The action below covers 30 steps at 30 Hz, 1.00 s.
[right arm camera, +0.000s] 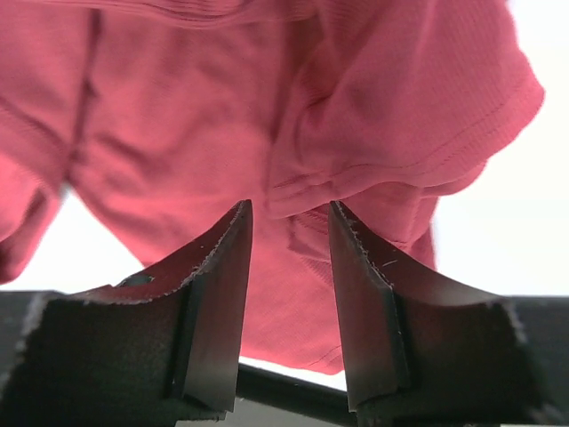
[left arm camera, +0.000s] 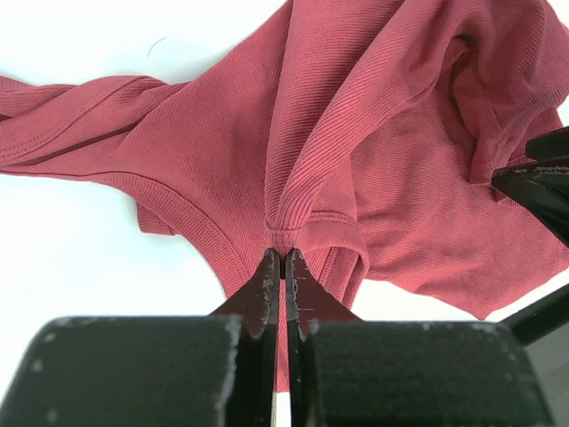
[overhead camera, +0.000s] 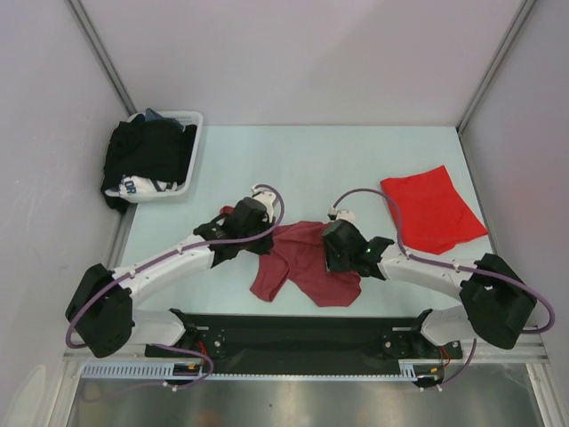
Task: Fold and stack the tank tops
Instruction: Flatten the tank top out
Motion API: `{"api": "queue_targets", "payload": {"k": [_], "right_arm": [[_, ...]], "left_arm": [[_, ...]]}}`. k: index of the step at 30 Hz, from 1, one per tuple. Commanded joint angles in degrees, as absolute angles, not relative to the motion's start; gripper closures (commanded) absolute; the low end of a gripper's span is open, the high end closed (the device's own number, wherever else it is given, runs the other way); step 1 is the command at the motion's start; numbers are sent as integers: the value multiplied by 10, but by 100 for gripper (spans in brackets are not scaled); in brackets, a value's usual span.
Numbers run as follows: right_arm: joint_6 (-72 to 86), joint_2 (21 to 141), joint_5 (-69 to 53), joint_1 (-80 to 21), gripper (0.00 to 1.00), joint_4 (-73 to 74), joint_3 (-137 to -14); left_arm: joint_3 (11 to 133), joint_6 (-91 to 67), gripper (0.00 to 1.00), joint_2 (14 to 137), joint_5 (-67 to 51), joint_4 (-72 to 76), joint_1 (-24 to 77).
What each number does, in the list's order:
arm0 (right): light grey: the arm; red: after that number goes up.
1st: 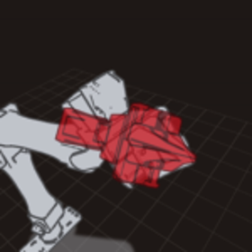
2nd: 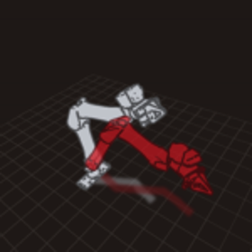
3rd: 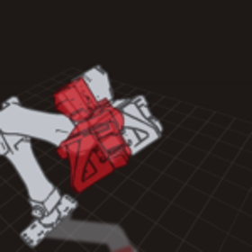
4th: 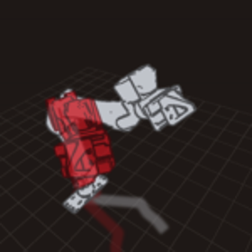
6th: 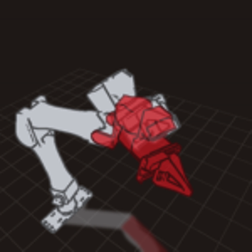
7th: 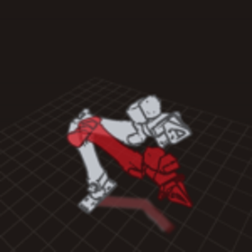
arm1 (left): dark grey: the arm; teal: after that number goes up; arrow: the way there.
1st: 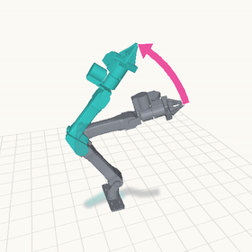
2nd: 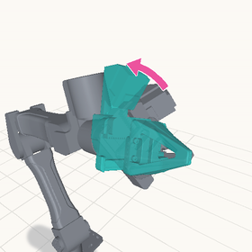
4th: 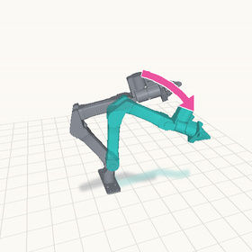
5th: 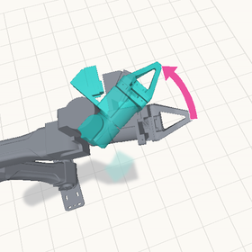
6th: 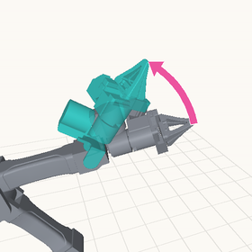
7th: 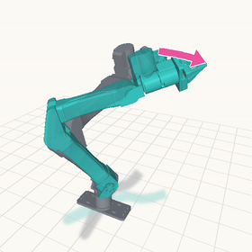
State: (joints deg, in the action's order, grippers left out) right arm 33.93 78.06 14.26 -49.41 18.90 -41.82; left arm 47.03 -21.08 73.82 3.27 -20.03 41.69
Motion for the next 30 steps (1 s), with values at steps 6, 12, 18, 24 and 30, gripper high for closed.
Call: {"api": "queue_targets", "payload": {"k": [6,12,18,24,30], "right_arm": [[324,818,211,-496,57,196,-450],[319,847,208,-483,87,185,-460],[304,790,223,-458,100,217,-482],[262,695,206,-404,100,256,-539],[220,614,141,-394,100,273,-604]], "left_arm": [[483,-219,100,718,39,-182,410],[488,-219,100,718,36,-179,408],[506,-227,100,706,38,-193,389],[573,-226,100,674,54,-235,341],[669,-203,100,626,68,-279,323]]}}
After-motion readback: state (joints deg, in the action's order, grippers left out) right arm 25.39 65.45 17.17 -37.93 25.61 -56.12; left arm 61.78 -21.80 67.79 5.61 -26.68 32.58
